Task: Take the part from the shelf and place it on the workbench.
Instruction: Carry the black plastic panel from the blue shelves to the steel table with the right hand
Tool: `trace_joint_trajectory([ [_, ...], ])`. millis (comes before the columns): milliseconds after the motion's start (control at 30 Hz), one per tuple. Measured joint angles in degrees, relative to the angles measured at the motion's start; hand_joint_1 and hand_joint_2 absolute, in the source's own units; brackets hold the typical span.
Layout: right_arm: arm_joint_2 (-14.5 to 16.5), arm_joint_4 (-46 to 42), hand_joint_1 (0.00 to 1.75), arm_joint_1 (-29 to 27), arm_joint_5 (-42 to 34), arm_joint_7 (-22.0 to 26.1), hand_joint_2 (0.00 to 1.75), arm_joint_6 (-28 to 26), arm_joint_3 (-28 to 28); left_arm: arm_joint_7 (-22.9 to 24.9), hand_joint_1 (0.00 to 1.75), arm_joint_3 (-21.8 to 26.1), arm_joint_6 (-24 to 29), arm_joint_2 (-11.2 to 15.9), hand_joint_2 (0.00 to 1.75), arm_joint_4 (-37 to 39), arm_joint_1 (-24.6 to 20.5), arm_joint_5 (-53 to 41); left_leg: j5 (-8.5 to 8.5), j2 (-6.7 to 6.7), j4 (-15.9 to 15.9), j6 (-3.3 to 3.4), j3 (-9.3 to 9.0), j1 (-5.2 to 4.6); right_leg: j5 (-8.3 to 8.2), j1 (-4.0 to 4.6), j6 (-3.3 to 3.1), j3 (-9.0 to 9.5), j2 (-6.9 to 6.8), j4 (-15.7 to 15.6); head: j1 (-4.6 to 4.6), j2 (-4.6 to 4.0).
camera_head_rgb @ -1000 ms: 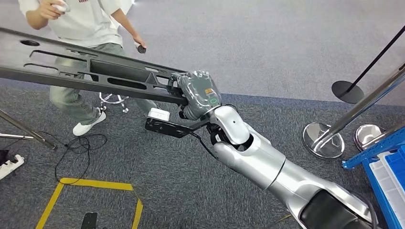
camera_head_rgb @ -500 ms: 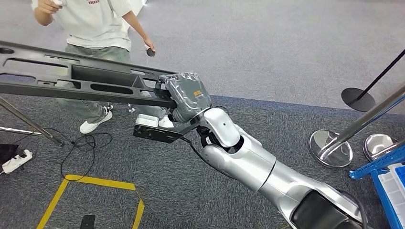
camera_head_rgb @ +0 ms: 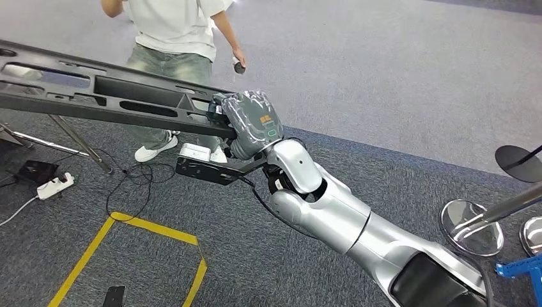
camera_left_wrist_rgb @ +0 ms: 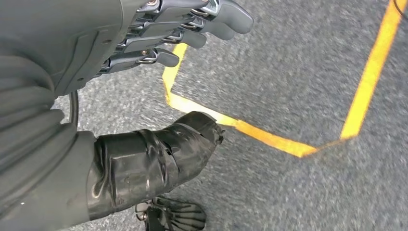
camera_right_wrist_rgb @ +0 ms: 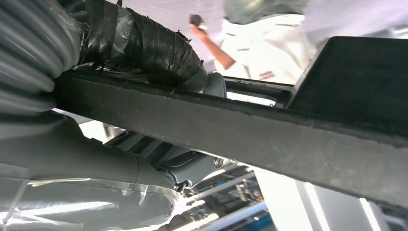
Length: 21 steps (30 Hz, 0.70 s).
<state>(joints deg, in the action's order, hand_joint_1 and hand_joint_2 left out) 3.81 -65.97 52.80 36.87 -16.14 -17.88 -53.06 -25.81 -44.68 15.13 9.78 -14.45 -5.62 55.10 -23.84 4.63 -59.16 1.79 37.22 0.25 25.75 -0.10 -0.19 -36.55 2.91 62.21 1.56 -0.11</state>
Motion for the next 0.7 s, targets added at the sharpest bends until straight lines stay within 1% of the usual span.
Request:
trace_joint_trajectory([
  [33,-0.13,-0.42,1.75,0.08,0.01,-0.12,1.75,0.12,0.01,0.18,0.00,0.00,0.07,0.05,1.75,0.00,0.01,-0.02,0.01,0.48,-0.05,-0.31,0.16,0.10,-0.40,0.01,-0.09,0.86,0.75,-1.82,0.01,0.00],
  [67,-0.24,-0.77,1.75,0.13,0.01,-0.19,1.75,0.22,0.01,0.28,0.00,0.00,0.13,0.13,1.75,0.00,0.07,-0.03,0.10,0.94,0.01,-0.69,0.32,0.22,-0.25,0.07,-0.17,1.13,0.79,-2.28,0.01,0.00],
  [100,-0.32,-1.11,1.75,0.16,0.02,-0.24,1.75,0.30,0.02,0.34,0.00,0.00,0.20,0.22,1.75,0.00,0.17,-0.05,0.20,1.35,0.17,-1.06,0.35,0.36,-0.40,0.09,-0.35,1.32,0.23,-2.53,-0.03,0.00],
  [133,-0.37,-1.42,1.75,0.18,0.03,-0.29,1.75,0.33,0.02,0.37,0.00,0.00,0.26,0.25,1.75,0.00,0.34,-0.07,0.14,1.07,0.09,-1.38,0.44,0.47,-0.55,0.09,-0.65,1.57,-0.26,-2.88,-0.03,0.00],
  [167,-0.40,-1.72,1.75,0.22,0.03,-0.34,1.75,0.35,0.02,0.37,0.00,0.00,0.30,0.28,1.75,0.00,0.43,-0.09,-0.32,0.10,-0.60,-1.68,0.76,0.45,-0.70,0.00,-0.97,1.87,-0.81,-3.27,0.06,0.00],
  [200,-0.41,-2.00,1.75,0.30,0.04,-0.36,1.75,0.36,0.02,0.37,0.00,0.00,0.32,0.31,1.75,0.00,0.41,-0.13,-1.31,-1.23,-2.33,-1.96,1.56,0.42,-0.81,-0.09,-1.25,2.16,-1.40,-3.63,0.17,0.00],
  [233,-0.42,-2.21,1.75,0.38,0.04,-0.36,1.75,0.36,0.02,0.37,0.00,0.00,0.33,0.31,1.75,0.00,0.35,-0.16,-2.77,-2.72,-5.19,-2.23,2.90,0.47,-0.82,-0.07,-1.44,2.36,-1.97,-3.80,0.28,0.00],
  [267,-0.44,-2.34,1.75,0.44,0.04,-0.37,1.75,0.37,0.02,0.38,0.00,0.00,0.34,0.34,1.75,0.00,0.23,-0.20,-4.40,-3.61,-8.66,-2.54,4.58,0.54,-0.76,-0.02,-1.56,2.45,-2.53,-3.82,0.36,0.00],
  [300,-0.48,-2.40,1.75,0.43,0.04,-0.39,1.75,0.37,0.01,0.39,0.00,0.00,0.34,0.35,1.75,0.00,0.19,-0.24,-5.72,-3.96,-12.12,-2.81,6.32,0.67,-0.68,0.03,-1.61,2.49,-3.12,-3.79,0.38,0.00],
  [333,-0.55,-2.41,1.75,0.36,0.06,-0.44,1.75,0.36,0.01,0.45,0.00,0.00,0.35,0.34,1.75,0.00,0.23,-0.28,-6.30,-4.10,-14.43,-3.01,7.54,0.80,-0.60,0.05,-1.62,2.51,-3.68,-3.75,0.38,0.00],
  [367,-0.64,-2.44,1.75,0.28,0.08,-0.49,1.75,0.36,0.00,0.54,0.00,0.00,0.38,0.33,1.75,0.00,0.29,-0.33,-6.00,-4.19,-15.03,-3.16,7.91,0.90,-0.49,0.06,-1.58,2.52,-4.21,-3.69,0.38,0.00],
  [400,-0.73,-2.52,1.75,0.23,0.10,-0.54,1.75,0.35,0.00,0.64,0.00,0.00,0.43,0.32,1.75,0.00,0.35,-0.37,-4.76,-4.37,-13.51,-3.25,7.18,1.00,-0.35,0.06,-1.49,2.52,-4.75,-3.58,0.38,0.00],
  [433,-0.79,-2.64,1.75,0.22,0.13,-0.55,1.75,0.35,0.01,0.63,0.00,0.00,0.49,0.32,1.75,0.00,0.38,-0.40,-2.87,-4.88,-10.02,-3.29,5.34,1.06,-0.15,0.05,-1.34,2.55,-5.25,-3.43,0.38,0.00],
  [467,-0.83,-2.78,1.75,0.26,0.13,-0.50,1.75,0.34,0.01,0.47,0.00,0.00,0.56,0.30,1.75,0.00,0.34,-0.43,-1.54,-5.91,-6.11,-3.21,3.30,0.93,0.07,0.09,-1.14,2.59,-5.71,-3.27,0.40,0.00],
  [500,-0.84,-2.89,1.75,0.37,0.13,-0.39,1.75,0.32,0.02,0.13,0.00,0.00,0.59,0.28,1.75,0.00,0.26,-0.49,-0.48,-6.73,-2.72,-2.91,1.54,0.73,0.30,0.23,-0.88,2.61,-6.13,-3.09,0.36,0.00],
  [533,-0.84,-2.95,1.75,0.50,0.12,-0.22,1.75,0.29,0.02,-0.30,0.00,0.00,0.61,0.25,1.75,0.00,0.16,-0.54,-0.09,-7.31,-0.65,-2.51,0.48,0.50,0.47,0.37,-0.59,2.65,-6.49,-3.02,0.33,0.00],
  [567,-0.84,-2.98,1.75,0.61,0.07,-0.01,1.75,0.25,0.02,-0.66,0.00,0.00,0.61,0.20,1.75,0.00,0.07,-0.59,-0.30,-7.41,-0.02,-2.06,0.23,0.26,0.58,0.51,-0.33,2.72,-6.83,-3.04,0.29,0.00],
  [633,-0.84,-2.99,1.75,0.74,-0.07,0.41,1.75,0.17,0.01,-1.01,0.00,0.00,0.61,0.13,1.75,0.00,0.08,-0.61,-0.22,-6.35,0.10,-1.23,0.17,0.18,0.80,0.59,0.27,2.93,-7.58,-3.23,0.25,0.00],
  [667,-0.84,-2.98,1.75,0.75,-0.13,0.57,1.75,0.14,0.01,-1.02,0.00,0.00,0.62,0.07,1.75,0.00,0.17,-0.62,-0.15,-5.85,0.29,-0.93,0.05,0.27,1.15,0.46,0.58,2.97,-7.38,-2.97,0.22,0.00],
  [700,-0.85,-2.97,1.75,0.79,-0.15,0.70,1.75,0.10,0.01,-0.92,0.00,0.00,0.63,0.02,1.75,0.00,0.25,-0.70,-0.08,-5.39,0.47,-0.63,-0.12,0.37,1.84,0.34,0.85,2.68,-6.64,-2.07,0.19,0.00],
])
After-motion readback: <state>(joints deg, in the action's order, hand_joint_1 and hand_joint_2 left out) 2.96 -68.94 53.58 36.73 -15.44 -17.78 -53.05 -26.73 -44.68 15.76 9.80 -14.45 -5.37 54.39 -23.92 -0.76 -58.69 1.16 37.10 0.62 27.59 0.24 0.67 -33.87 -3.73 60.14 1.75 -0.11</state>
